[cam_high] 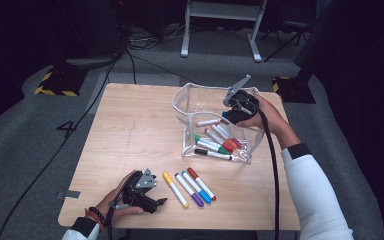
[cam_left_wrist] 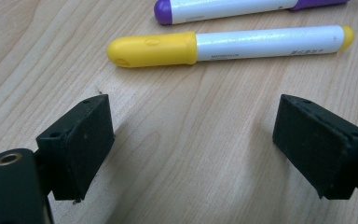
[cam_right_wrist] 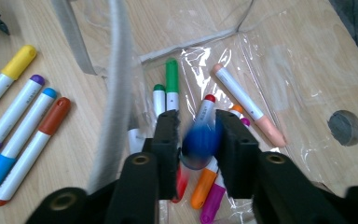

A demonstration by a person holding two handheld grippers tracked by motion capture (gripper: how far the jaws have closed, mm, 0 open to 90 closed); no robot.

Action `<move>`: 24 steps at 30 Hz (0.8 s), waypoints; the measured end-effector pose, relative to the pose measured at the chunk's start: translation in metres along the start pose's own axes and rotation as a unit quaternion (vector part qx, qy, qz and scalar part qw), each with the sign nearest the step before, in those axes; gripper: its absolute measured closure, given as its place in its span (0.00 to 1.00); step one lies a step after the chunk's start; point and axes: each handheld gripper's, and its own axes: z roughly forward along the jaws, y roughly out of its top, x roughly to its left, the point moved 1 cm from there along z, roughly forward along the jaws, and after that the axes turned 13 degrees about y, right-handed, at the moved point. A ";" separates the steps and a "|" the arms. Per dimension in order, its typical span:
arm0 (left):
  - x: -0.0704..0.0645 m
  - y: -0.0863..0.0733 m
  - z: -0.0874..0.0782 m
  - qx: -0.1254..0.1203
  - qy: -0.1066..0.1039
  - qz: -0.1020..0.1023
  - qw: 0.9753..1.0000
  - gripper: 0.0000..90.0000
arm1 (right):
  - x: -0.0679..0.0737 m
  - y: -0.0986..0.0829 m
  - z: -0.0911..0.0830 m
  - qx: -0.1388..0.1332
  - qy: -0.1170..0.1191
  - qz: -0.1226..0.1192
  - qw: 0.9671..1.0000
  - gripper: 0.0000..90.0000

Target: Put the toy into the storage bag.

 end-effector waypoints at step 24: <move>0.000 0.000 0.000 0.000 0.000 0.000 1.000 0.14 | 0.050 -0.041 -0.070 -0.217 -0.079 -0.001 0.973 0.42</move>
